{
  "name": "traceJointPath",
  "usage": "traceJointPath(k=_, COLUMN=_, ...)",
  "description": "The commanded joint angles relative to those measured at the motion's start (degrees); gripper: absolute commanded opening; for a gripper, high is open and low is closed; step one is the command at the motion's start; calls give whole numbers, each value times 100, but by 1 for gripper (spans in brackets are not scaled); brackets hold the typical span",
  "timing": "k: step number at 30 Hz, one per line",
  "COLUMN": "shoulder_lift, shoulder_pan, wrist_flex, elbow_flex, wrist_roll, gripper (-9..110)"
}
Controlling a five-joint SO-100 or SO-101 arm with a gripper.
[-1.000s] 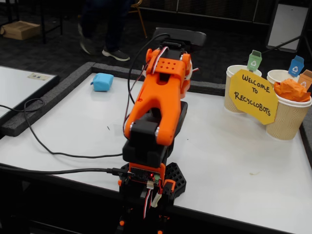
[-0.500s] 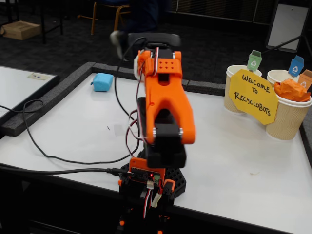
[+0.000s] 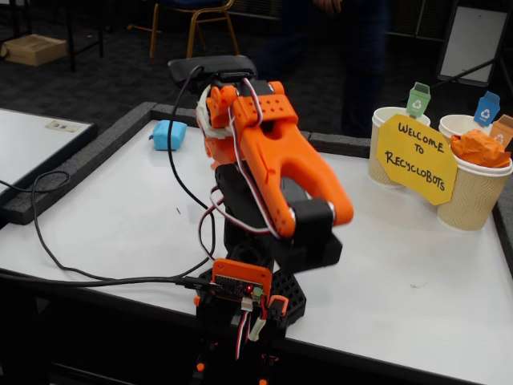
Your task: Sort rubbish by color.
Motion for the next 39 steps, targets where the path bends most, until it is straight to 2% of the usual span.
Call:
traceJointPath(k=1, shoulder_lift=-1002, shoulder_pan=-105, wrist_flex=-149, elbow_flex=-1415, wrist_roll=-158, gripper=0)
traceJointPath(k=16, shoulder_lift=-4729, shoulder_pan=-114, wrist_flex=-360, elbow_flex=-5071, wrist_roll=-105, gripper=0)
traceJointPath(k=24, shoulder_lift=-5933, shoulder_pan=-281, wrist_flex=-352, elbow_flex=-6214, wrist_roll=-88, gripper=0)
traceJointPath(k=34, shoulder_lift=-8095, shoulder_pan=-905, wrist_flex=334, elbow_flex=-8411, wrist_roll=-79, gripper=0)
traceJointPath(k=39, shoulder_lift=-8947, shoulder_pan=-976, wrist_flex=334, elbow_flex=-9009, wrist_roll=-79, gripper=0)
